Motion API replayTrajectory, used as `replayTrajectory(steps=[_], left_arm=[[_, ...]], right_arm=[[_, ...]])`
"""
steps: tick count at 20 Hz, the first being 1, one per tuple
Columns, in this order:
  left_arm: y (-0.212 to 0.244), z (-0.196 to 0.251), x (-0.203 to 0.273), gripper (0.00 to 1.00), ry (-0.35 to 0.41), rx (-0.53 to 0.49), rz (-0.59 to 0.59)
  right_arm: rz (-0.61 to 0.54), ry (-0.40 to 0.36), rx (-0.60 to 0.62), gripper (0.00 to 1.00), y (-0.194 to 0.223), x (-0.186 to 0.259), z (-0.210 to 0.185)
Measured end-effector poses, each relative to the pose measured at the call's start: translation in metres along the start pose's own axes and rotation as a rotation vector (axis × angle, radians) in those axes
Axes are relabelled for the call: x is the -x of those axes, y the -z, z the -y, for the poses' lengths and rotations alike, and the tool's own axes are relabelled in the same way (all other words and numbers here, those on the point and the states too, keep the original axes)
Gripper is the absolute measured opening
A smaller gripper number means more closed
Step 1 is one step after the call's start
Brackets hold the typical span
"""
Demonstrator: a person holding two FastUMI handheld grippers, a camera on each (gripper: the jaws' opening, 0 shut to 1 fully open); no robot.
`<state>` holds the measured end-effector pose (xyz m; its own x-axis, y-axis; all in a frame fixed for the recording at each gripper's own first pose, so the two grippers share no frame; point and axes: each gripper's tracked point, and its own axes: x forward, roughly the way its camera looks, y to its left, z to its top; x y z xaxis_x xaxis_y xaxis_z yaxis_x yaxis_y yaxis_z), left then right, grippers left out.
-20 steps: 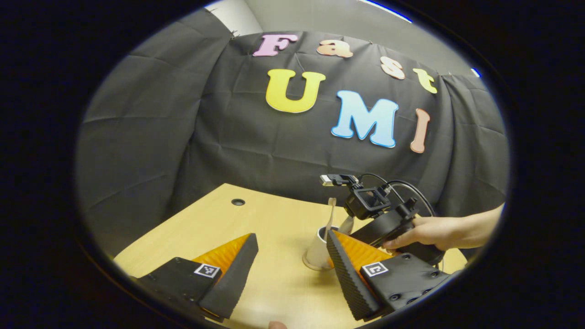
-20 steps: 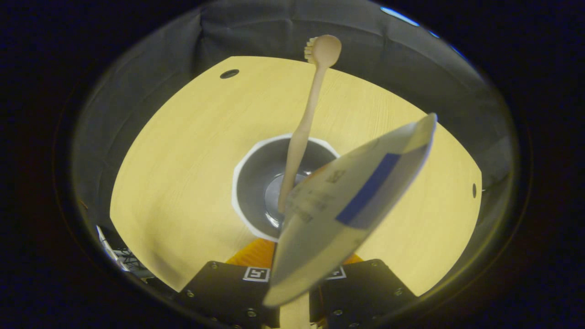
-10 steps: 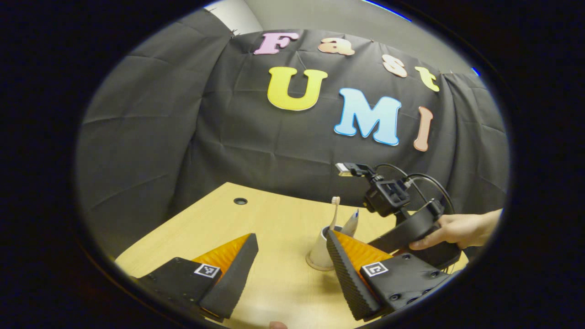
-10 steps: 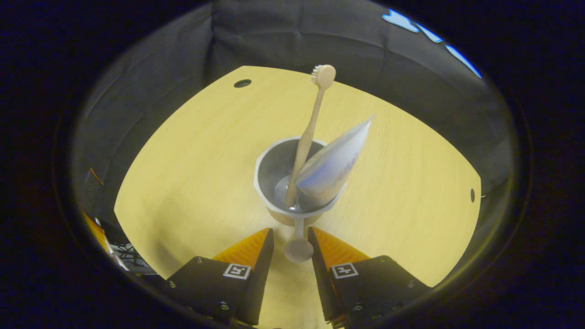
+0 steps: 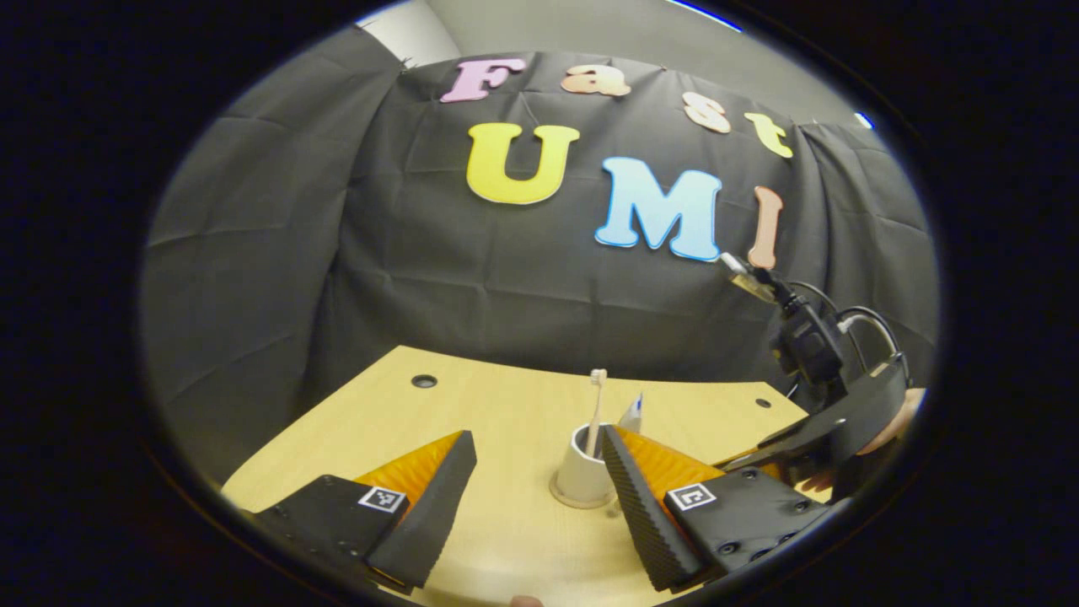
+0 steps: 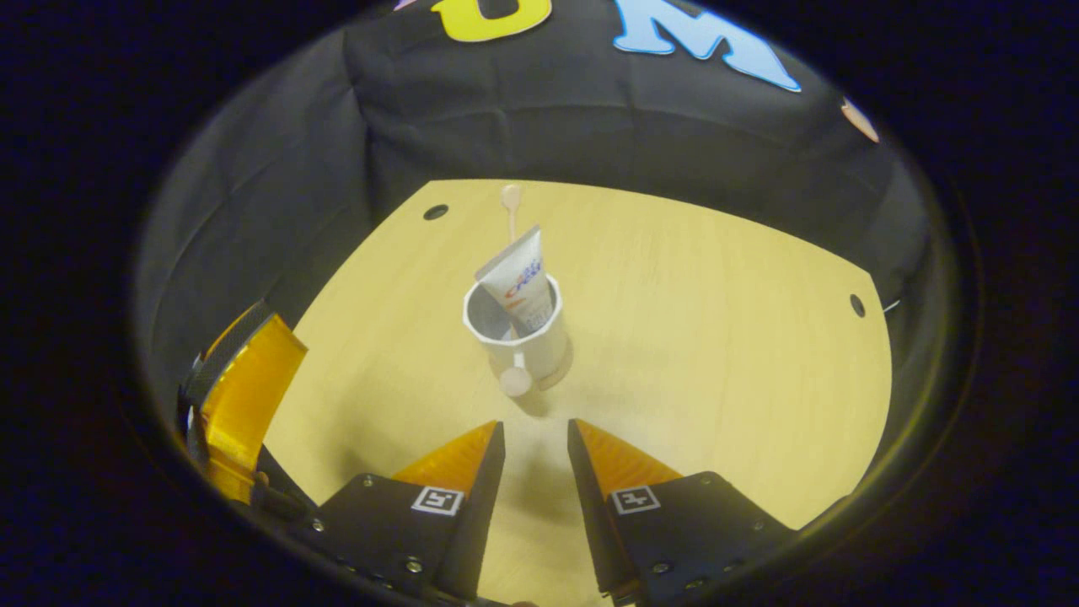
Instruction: Put the toothbrush and toothpaste on the desktop into the cup, then pick up the cup and place it on the coaster on the desktop.
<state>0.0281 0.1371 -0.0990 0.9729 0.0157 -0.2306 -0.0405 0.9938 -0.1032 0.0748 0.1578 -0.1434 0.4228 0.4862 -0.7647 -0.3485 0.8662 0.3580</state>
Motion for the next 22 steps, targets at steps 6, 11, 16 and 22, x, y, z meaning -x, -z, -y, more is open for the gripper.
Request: replayTrajectory(steps=[6,11,16,22], left_arm=[[-0.02,0.049,-0.014,0.96,0.067,-0.016,0.023],[-0.046,0.094,-0.02,0.96,0.104,-0.045,0.062],[-0.06,0.127,-0.019,0.96,0.107,-0.04,0.098],[-0.075,0.153,0.0,0.96,0.065,-0.037,0.172]], right_arm=[[0.133,0.085,-0.091,0.49,-0.004,0.059,0.052],[0.312,0.178,-0.106,0.49,-0.016,0.099,0.098],[0.533,0.24,-0.061,0.49,-0.034,0.148,0.126],[0.743,0.307,0.076,0.62,-0.045,0.195,0.139]])
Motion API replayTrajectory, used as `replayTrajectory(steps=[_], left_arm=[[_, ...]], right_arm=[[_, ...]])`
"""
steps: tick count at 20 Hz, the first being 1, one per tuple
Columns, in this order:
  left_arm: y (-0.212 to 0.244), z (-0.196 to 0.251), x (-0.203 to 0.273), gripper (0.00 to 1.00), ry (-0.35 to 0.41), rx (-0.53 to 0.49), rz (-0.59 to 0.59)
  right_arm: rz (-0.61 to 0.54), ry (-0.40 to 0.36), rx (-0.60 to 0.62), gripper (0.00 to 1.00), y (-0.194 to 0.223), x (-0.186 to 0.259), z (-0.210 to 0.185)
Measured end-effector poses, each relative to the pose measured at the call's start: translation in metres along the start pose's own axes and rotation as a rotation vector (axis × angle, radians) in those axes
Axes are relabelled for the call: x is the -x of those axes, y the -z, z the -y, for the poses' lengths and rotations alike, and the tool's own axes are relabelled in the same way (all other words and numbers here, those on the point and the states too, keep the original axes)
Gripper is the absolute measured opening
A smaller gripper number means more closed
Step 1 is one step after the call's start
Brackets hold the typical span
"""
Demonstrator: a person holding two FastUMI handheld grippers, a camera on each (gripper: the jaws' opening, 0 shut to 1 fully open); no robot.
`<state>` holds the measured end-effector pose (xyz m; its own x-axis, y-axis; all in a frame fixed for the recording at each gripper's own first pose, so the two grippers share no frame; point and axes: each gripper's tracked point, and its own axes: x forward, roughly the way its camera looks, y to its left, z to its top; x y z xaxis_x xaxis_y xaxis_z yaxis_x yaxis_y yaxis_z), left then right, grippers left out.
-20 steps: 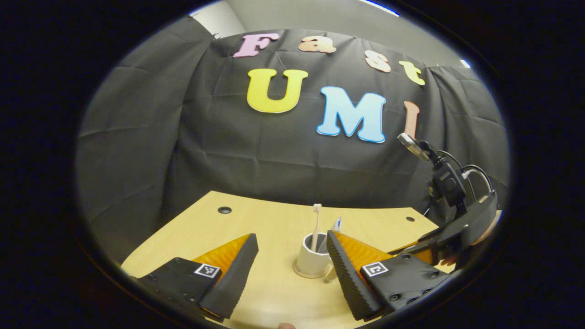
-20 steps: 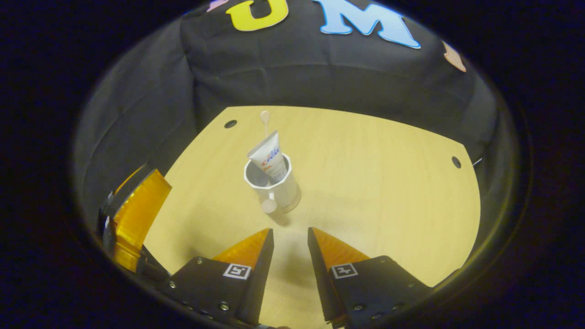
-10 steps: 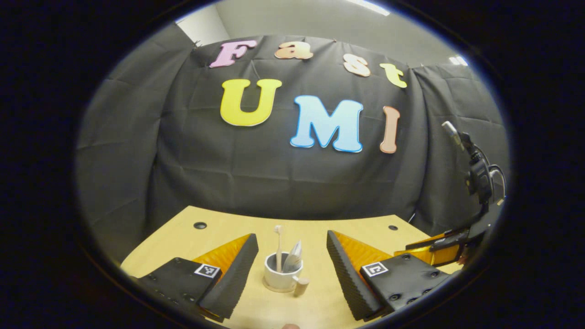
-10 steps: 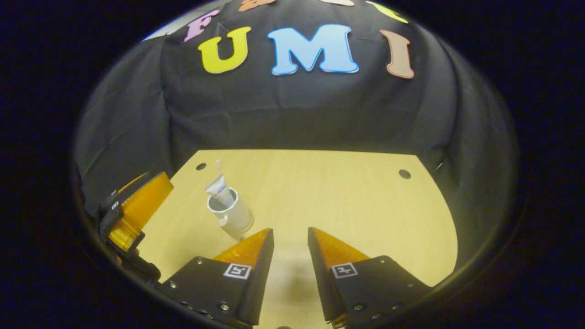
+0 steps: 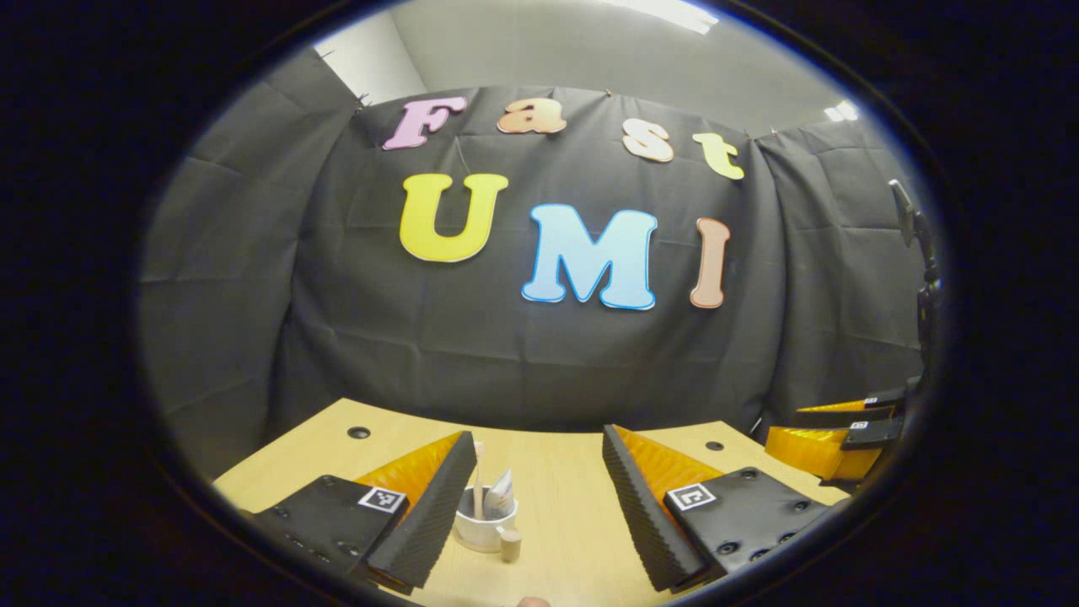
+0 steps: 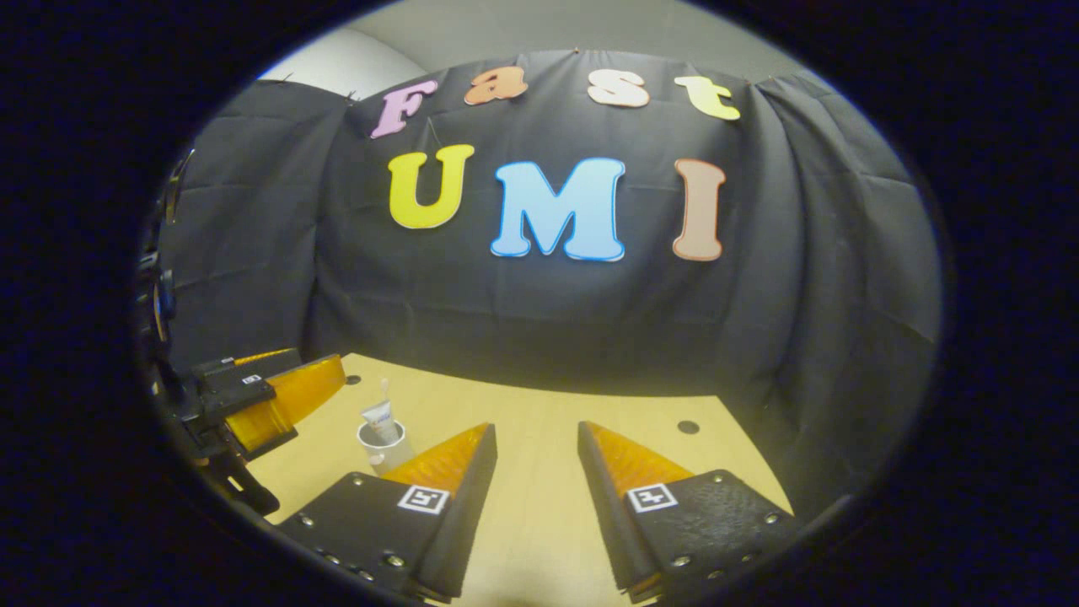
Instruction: Put the toothbrush and toothpaste on the desktop into the cup, then pick up the cup and place it on the coaster on the desktop.
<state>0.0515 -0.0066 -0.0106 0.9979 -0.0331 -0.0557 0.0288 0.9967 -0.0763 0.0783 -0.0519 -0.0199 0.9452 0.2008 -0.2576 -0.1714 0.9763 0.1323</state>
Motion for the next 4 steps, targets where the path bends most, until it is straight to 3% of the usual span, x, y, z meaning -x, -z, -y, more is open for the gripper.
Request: replayTrajectory(steps=[4], left_arm=[[-0.0139,0.0084,0.0122,0.96,-0.022,-0.013,0.048]], right_arm=[[0.06,-0.019,0.059,0.76,-0.0068,0.0097,-0.0003]])
